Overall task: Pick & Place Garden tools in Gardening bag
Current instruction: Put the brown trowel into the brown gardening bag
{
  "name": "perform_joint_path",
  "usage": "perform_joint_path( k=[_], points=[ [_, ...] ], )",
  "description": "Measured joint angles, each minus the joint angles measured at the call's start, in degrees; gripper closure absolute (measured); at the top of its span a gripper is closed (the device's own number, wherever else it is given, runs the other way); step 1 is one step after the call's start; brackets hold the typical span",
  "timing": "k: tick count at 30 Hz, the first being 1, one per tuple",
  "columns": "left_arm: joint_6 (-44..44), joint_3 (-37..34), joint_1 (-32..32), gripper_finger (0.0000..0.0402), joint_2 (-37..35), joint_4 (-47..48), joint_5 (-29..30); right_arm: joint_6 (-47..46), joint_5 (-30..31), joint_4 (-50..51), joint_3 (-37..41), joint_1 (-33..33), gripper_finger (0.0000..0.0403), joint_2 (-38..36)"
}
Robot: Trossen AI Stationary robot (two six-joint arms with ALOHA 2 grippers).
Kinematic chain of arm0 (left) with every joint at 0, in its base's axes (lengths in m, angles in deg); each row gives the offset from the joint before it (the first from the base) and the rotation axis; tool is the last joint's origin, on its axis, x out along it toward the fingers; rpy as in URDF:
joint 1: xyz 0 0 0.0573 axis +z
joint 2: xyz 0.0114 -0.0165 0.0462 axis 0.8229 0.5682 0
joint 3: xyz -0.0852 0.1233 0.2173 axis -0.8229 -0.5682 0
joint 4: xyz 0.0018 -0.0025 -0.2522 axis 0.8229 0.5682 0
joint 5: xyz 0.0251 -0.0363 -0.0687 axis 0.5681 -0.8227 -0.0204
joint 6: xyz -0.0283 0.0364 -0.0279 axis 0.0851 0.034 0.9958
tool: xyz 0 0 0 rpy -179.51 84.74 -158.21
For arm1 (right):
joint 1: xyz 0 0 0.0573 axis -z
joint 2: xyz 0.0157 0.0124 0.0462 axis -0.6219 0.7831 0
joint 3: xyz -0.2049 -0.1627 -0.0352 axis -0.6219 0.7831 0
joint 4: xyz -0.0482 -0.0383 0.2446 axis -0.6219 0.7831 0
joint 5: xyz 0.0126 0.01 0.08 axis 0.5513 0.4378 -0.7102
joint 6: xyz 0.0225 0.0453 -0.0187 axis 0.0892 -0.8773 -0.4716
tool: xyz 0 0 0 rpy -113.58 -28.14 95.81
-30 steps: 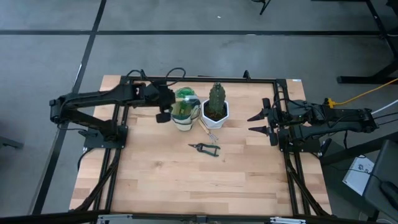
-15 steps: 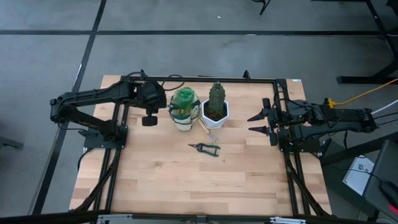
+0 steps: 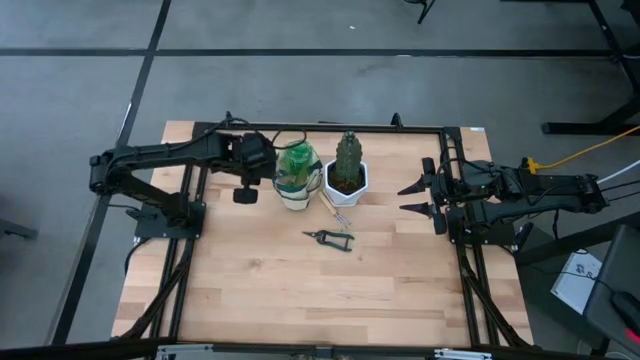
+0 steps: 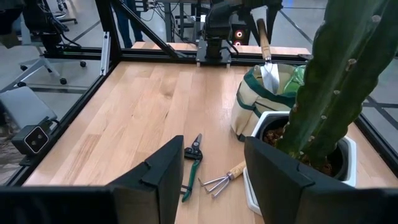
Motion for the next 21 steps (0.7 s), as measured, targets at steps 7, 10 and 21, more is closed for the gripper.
perform_joint_path(
  k=[7, 10, 21],
  points=[
    [-0.08, 0.0, 0.0, 0.0307, 0.38, -2.23, 0.0, 0.01, -0.02, 0.0, -0.01, -0.01, 0.0231, 0.01],
    [-1.28, 0.0, 0.02, 0.0301, 0.38, -2.33, 0.01, 0.02, 0.0, 0.0, -0.01, 0.01, 0.0231, 0.02],
    [-0.63, 0.0, 0.12, 0.0255, -0.46, -4.89, 0.59, 0.0, -0.02, 0.0, 0.01, -0.01, 0.0231, 0.0]
  ],
)
